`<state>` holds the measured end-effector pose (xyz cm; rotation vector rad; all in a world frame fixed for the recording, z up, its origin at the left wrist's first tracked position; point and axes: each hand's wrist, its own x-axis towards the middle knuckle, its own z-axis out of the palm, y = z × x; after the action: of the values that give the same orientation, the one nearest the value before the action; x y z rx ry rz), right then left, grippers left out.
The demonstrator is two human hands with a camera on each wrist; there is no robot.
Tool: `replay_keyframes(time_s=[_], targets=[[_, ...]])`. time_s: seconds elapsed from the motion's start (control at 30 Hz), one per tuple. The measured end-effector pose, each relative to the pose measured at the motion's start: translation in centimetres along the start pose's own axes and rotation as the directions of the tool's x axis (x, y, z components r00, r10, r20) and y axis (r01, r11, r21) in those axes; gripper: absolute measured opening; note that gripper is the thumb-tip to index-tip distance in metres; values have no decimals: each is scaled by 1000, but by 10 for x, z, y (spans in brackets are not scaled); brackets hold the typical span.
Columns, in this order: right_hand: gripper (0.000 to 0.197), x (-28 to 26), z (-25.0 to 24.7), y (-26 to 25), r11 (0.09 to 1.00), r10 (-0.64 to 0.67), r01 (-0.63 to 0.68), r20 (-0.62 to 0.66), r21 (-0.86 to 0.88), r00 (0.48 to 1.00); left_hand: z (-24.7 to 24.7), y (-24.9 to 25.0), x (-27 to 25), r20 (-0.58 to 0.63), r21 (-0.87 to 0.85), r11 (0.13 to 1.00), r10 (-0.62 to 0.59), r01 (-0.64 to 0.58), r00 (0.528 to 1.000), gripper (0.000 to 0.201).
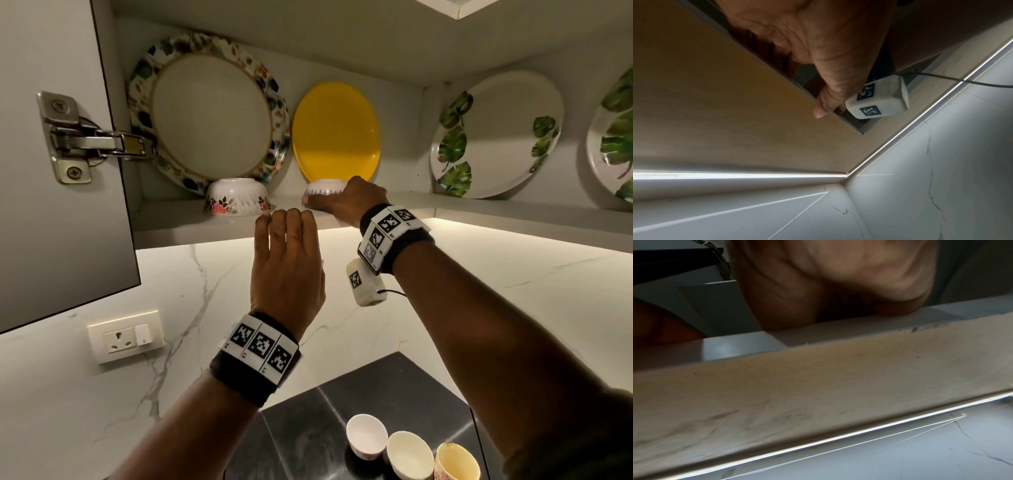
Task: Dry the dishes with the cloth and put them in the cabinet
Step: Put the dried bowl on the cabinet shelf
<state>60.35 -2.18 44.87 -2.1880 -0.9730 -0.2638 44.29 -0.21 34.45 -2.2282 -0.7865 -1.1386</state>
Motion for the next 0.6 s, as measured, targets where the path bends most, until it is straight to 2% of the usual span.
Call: replay_keyframes(time_s=[0.6], targets=[[103,-3,0,-4,996,-6,5,-11,-95,1000,-4,-2,-2,4,-7,1000,16,-16,1000,77]])
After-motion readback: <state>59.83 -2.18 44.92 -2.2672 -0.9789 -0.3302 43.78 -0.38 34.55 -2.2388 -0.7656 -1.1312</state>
